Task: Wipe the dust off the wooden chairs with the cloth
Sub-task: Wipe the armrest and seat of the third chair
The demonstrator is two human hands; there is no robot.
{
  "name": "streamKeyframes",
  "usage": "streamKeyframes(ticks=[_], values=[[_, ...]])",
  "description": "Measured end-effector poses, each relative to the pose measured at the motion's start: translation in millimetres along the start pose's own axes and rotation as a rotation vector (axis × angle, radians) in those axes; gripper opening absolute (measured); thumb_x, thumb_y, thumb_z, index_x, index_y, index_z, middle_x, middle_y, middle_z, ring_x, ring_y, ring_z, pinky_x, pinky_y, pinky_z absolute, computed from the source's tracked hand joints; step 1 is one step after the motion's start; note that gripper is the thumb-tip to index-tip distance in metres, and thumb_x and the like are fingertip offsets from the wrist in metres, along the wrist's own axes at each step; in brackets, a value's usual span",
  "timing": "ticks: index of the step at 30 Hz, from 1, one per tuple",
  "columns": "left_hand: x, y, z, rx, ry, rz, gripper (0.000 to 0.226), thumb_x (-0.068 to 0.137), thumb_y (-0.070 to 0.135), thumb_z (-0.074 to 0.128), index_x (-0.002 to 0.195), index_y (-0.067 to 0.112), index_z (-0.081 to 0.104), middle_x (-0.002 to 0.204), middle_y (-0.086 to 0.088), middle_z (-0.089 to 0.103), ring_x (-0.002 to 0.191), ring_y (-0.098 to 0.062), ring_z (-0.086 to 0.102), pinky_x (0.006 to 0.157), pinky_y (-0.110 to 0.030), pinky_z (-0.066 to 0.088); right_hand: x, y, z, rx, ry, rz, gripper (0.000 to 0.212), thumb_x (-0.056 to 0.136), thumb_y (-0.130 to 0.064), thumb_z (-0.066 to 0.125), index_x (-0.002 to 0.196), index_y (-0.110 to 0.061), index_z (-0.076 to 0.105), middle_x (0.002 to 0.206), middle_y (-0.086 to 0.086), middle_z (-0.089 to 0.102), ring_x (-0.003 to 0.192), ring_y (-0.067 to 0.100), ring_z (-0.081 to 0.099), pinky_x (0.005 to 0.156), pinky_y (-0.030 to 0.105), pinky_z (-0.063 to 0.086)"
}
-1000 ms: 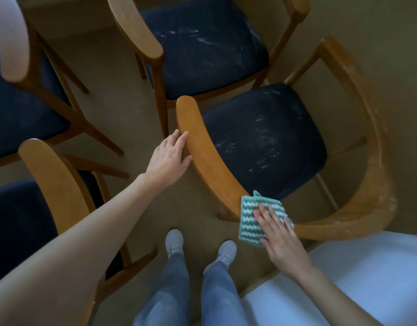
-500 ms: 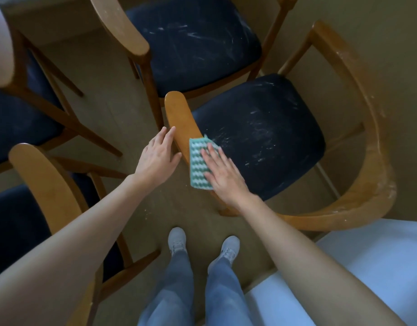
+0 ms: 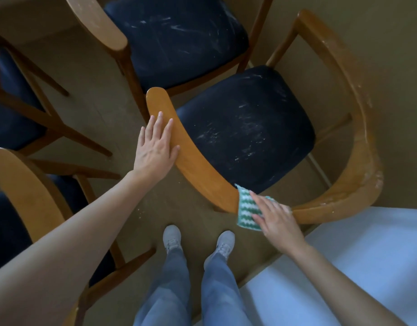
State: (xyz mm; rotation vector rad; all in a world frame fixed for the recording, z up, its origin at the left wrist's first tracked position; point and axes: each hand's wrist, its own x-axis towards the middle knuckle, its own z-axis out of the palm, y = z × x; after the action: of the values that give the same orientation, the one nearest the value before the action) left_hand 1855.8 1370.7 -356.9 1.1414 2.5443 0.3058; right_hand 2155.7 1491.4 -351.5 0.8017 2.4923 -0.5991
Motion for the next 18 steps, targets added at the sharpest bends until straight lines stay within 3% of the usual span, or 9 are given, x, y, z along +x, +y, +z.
streamKeyframes(ticks=[3,5,9,14,18], values=[[11.2,4.5,8.4,0.012,0.000,-0.073,0.066,0.099,0.044,0.032,0.151,0.014,0.005,0.159,-0.006,-0.004,0.145,-0.023,-0.009,0.117,-0.041,-0.005,0.9,22.1,-15.0,-0.088,-0.091,0.041,0.051,0.100,-0.046,0.025,0.149,-0.033,0.017,0.143,-0.013,0.042,0.130,0.007,0.039,0.102,0.030,0.027],[16.9,2.8,14.2,0.002,0.000,-0.141,0.069,0.098,0.050,0.025,0.151,0.015,-0.001,0.159,-0.004,-0.007,0.145,-0.022,-0.011,0.116,-0.042,-0.007,12.4,16.3,-22.3,-0.081,-0.194,0.036,0.050,0.101,-0.044,0.024,0.149,-0.036,0.013,0.143,-0.011,0.044,0.129,0.010,0.040,0.101,0.032,0.028],[27.8,1.0,22.9,-0.012,0.031,-0.233,0.072,0.097,0.055,0.018,0.149,0.014,-0.009,0.158,-0.004,-0.013,0.145,-0.021,-0.013,0.117,-0.044,-0.007,48.6,-15.8,-28.4,0.283,-0.348,0.034,0.049,0.100,-0.049,0.022,0.147,-0.044,0.009,0.144,-0.011,0.043,0.126,0.015,0.047,0.095,0.031,0.036],[43.0,9.0,24.7,-0.044,0.104,-0.316,0.069,0.098,0.050,0.020,0.150,0.013,-0.008,0.158,-0.005,-0.012,0.146,-0.021,-0.007,0.118,-0.042,-0.004,112.2,-57.4,-22.9,0.693,-0.321,-0.058,0.053,0.096,-0.055,0.029,0.146,-0.045,0.014,0.147,-0.010,0.040,0.129,0.014,0.045,0.107,0.043,0.036],[41.8,9.5,28.6,-0.027,0.139,-0.314,0.067,0.098,0.048,0.022,0.150,0.014,-0.005,0.159,-0.004,-0.009,0.146,-0.020,0.000,0.118,-0.041,0.000,137.1,-74.6,-25.7,0.830,-0.309,-0.106,0.054,0.097,-0.049,0.034,0.148,-0.039,0.017,0.148,-0.009,0.038,0.131,0.013,0.042,0.110,0.038,0.034]])
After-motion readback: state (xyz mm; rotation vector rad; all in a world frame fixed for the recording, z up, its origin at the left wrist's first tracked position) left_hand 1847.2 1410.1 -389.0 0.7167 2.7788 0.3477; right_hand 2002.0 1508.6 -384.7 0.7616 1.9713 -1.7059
